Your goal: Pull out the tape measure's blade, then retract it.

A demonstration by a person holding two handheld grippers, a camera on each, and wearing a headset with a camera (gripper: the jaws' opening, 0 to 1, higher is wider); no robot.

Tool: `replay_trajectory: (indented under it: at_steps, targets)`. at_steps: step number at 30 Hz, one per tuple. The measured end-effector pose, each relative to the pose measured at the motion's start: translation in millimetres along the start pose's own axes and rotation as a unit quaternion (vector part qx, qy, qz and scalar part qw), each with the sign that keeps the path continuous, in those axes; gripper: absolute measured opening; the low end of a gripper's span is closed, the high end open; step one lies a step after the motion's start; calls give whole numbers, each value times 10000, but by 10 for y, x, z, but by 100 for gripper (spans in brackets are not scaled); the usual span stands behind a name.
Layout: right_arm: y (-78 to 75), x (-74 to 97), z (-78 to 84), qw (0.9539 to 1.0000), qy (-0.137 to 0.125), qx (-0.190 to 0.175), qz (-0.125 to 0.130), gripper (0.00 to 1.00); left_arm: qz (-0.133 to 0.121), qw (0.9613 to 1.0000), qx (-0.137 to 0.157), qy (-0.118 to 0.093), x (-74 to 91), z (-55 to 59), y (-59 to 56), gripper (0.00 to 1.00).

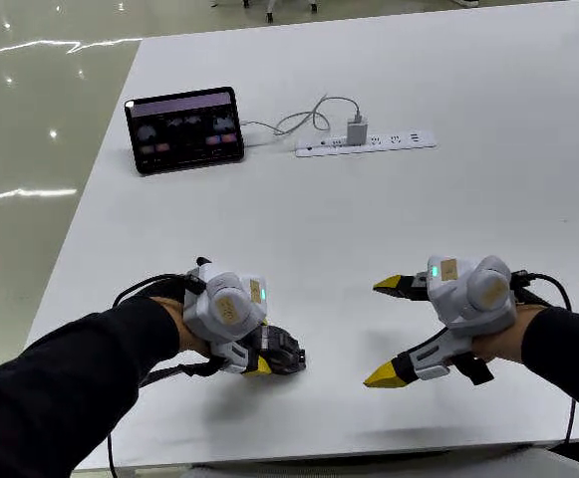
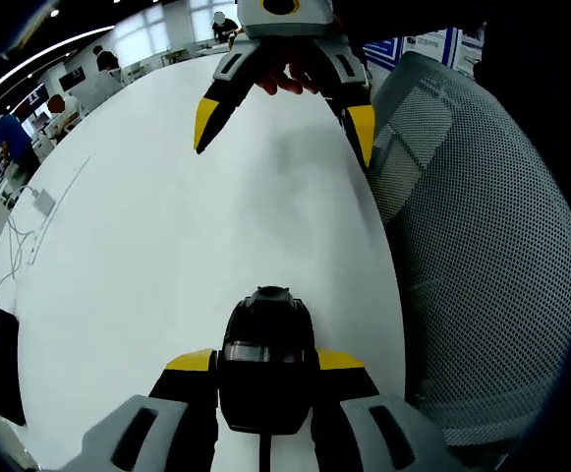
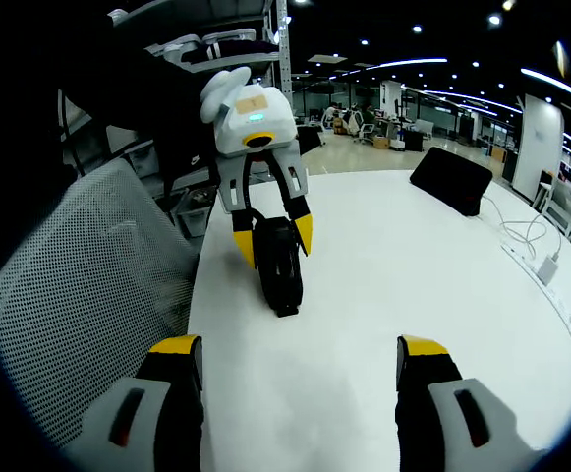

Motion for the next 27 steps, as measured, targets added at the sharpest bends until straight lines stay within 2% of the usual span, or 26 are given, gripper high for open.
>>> replay_trajectory:
  at_steps: [6, 17, 23, 27]
  targets:
    - [21, -243, -61, 9997, 124, 172, -122, 64, -52, 9999, 143, 74, -4, 4, 6, 32]
    - [35, -548, -161, 9985, 320, 370, -243, 53, 46, 9997, 149, 177, -6, 5, 15, 32]
    - [58, -736, -199, 9978, 444, 404, -269, 41, 61, 9997, 184, 150, -3, 7, 10, 32]
    - [124, -866, -230, 9956, 603, 646, -315, 29, 59, 9997, 173, 161, -4, 6, 12, 32]
Point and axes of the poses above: the centre of the closed fingertips' face, and the gripper's own axes: x roughly backward along the fingers, y roughly to its left, z roughly out of its underside, the point moved 6 cm from there along x, roughly backward along the fingers, and after that the axes turned 11 degrees about y, right-handed, at the moved point
